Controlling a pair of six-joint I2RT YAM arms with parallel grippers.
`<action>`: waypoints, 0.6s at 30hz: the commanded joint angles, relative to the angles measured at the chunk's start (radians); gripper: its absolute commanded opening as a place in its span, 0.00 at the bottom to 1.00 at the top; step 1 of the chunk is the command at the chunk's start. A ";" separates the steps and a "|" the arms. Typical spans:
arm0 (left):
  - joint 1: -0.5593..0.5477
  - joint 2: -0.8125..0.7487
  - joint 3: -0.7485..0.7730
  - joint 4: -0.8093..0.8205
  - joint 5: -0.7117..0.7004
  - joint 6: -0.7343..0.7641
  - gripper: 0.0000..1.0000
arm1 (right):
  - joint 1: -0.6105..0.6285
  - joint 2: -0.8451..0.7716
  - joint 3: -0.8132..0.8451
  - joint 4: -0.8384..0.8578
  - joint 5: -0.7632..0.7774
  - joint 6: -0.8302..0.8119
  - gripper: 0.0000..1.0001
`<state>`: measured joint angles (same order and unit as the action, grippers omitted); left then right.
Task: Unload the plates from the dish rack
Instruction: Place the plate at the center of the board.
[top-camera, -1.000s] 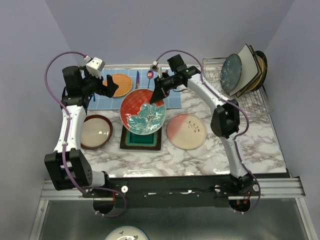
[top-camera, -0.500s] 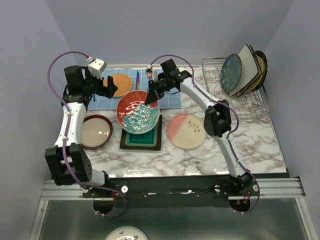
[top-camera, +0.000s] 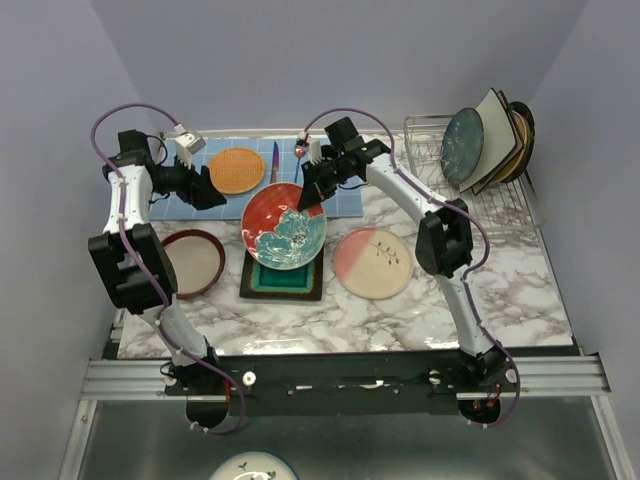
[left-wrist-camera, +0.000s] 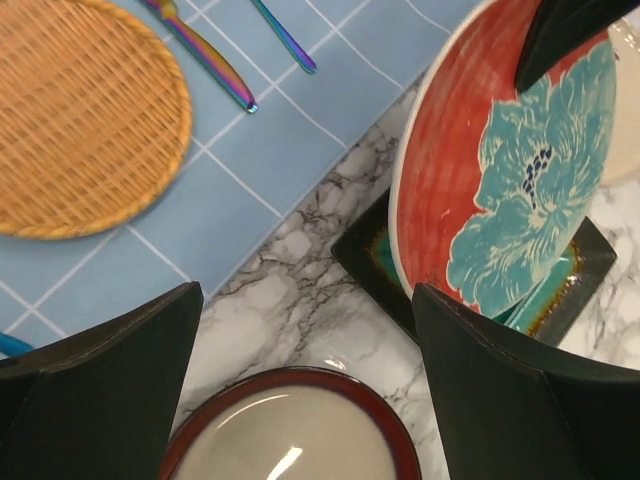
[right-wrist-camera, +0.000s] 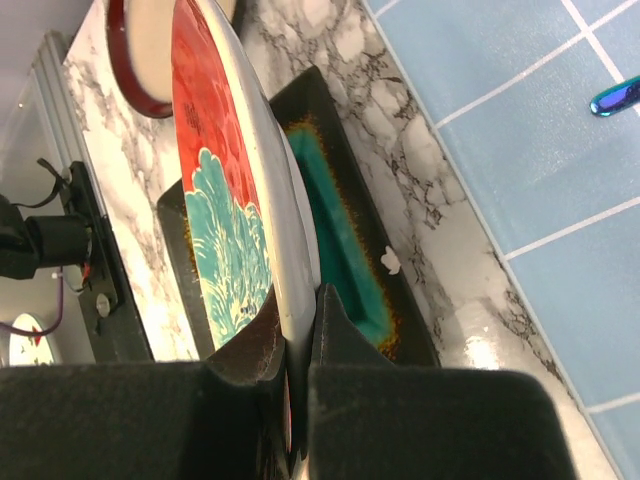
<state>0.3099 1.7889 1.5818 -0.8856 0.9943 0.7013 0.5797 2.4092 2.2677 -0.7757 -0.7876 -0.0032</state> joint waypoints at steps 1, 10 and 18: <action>-0.008 0.030 0.014 -0.276 0.112 0.208 0.95 | 0.009 -0.151 0.019 0.021 -0.081 0.014 0.01; -0.061 0.009 -0.085 -0.225 0.135 0.167 0.94 | 0.009 -0.136 0.047 0.019 -0.087 0.023 0.01; -0.106 -0.043 -0.153 0.003 0.086 -0.055 0.86 | 0.009 -0.148 0.041 0.018 -0.088 0.017 0.01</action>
<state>0.2352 1.8233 1.4784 -1.0615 1.0832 0.8207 0.5797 2.3234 2.2726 -0.7910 -0.7856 -0.0101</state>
